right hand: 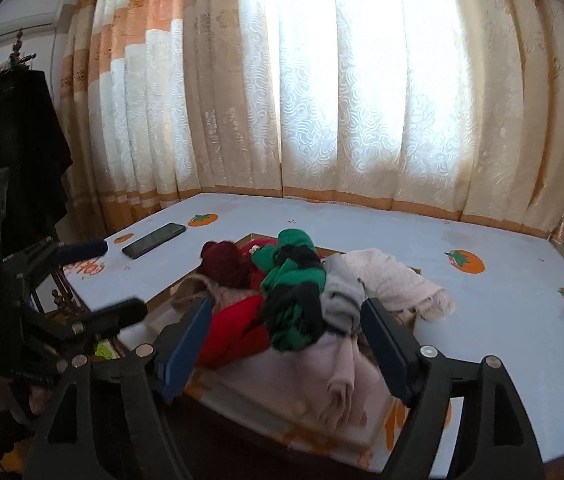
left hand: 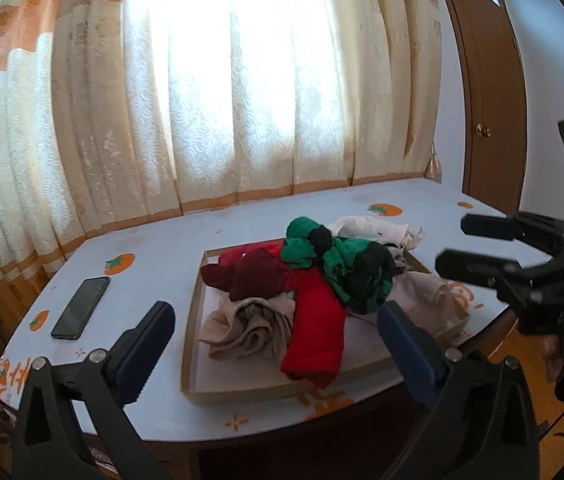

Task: Take underwear out of drawer
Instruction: 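Open both tools to drop the dark red sock and green underwear into the tray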

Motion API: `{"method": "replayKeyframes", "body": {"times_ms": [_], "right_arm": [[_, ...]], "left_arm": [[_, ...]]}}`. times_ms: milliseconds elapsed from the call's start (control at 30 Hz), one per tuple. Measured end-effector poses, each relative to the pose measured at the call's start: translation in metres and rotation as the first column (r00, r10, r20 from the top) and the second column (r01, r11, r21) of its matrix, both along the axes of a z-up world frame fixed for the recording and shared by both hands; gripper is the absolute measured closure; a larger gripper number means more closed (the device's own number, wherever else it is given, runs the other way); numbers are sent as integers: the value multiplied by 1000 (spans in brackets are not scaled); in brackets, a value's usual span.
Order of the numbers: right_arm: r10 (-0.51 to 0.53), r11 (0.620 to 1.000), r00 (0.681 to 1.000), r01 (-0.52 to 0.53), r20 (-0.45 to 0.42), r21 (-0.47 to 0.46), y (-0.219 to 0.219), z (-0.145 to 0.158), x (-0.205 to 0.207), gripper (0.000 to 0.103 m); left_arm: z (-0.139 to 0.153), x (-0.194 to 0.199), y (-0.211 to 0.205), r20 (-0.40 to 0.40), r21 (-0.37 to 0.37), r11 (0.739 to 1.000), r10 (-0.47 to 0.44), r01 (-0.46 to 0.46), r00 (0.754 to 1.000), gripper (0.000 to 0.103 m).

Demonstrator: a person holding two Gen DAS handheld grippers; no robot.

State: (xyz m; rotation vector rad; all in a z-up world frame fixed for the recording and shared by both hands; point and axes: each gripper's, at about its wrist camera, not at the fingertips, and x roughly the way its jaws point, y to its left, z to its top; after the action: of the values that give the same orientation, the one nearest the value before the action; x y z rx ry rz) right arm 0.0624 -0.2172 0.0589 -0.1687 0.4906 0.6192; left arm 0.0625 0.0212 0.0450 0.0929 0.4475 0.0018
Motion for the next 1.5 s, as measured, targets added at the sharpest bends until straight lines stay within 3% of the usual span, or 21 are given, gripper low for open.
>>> {"method": "replayKeyframes", "body": {"times_ms": [333, 1167, 1500], "right_arm": [[20, 1000, 999, -21, 32, 14, -3, 2, -32, 24], [18, 998, 998, -21, 53, 53, -9, 5, -39, 23], [8, 998, 998, -11, 55, 60, -16, 6, -40, 23]], "left_arm": [[1, -25, -6, 31, -11, 1000, 11, -10, 999, 0], [2, -27, -16, -3, -13, 1000, -5, 5, 1000, 0], [3, -24, -15, -11, -9, 999, 35, -35, 999, 0]]}}
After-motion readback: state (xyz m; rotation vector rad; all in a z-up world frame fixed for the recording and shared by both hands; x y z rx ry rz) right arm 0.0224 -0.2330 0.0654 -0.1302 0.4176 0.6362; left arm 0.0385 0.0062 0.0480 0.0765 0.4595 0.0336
